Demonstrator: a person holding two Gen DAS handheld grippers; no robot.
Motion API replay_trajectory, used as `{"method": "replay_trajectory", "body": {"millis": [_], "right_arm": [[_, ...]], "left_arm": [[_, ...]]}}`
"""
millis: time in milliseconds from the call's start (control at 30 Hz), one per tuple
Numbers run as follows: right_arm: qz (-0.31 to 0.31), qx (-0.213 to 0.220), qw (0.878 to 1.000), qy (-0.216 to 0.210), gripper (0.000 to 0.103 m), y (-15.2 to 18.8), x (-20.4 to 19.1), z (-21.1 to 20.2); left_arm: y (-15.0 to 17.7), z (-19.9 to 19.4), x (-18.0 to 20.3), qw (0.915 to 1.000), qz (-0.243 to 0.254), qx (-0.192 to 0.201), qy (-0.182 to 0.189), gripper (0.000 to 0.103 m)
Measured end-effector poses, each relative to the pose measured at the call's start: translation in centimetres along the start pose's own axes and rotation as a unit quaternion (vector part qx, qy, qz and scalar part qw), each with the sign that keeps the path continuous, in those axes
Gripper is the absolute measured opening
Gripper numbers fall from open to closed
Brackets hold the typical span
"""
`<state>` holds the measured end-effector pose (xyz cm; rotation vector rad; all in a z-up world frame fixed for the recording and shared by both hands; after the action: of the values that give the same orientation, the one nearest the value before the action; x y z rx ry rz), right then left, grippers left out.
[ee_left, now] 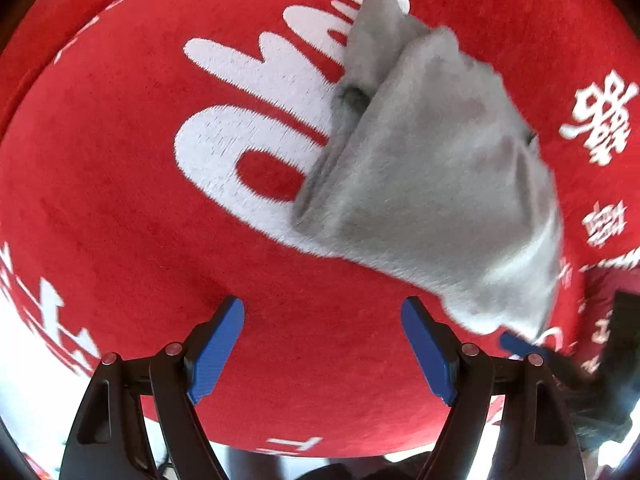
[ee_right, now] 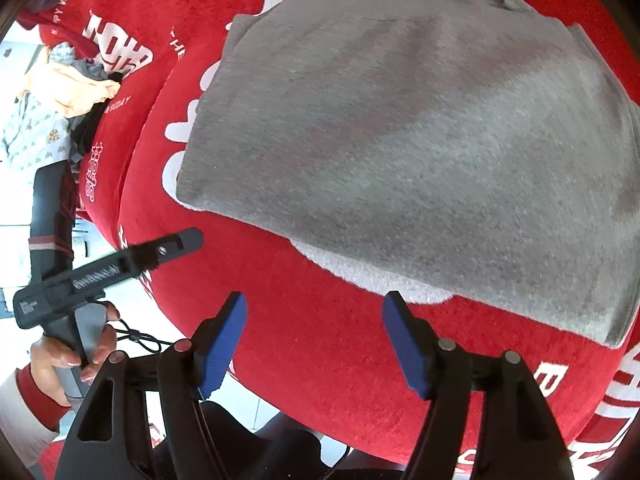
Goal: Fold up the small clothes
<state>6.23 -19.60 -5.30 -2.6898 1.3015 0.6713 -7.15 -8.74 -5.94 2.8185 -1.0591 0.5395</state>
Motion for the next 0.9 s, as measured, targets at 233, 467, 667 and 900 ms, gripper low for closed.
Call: {"method": "replay_trajectory", "body": {"millis": [233, 467, 667, 900], "right_arm": [[0.018, 0.033, 0.999, 0.009, 0.074, -1.2, 2.1, -1.0], [0.045, 0.029, 0.998, -0.021, 0.074, -2.0, 4.1, -0.3], [0.031, 0.029, 0.999, -0.033, 0.073, -1.6, 4.3, -0.5], [0.027, 0.025, 0.998, -0.042, 0.073, -1.4, 4.5, -0.6]], "left_arm": [[-1.7, 1.5, 2.9, 0.992, -0.046, 0.014, 0.117, 0.082], [-3.0, 2.7, 5.2, 0.9775, -0.086, 0.049, 0.186, 0.082], [-4.8, 2.2, 6.4, 0.9598, -0.12, 0.103, 0.232, 0.082], [-7.5, 2.0, 7.4, 0.9664, -0.092, 0.142, 0.194, 0.082]]}}
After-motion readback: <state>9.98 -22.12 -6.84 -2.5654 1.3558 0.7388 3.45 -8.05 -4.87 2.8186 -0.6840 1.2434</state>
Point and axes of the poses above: each gripper's, at about its wrist camera, not at the fingertips, and z roughly the way its jaws point, x to its right, y to its underside, the point moved 7 cm from there along z, roughly the way its jaws point, and after that the axes turned 13 degrees about z, right-handed, at the moved point
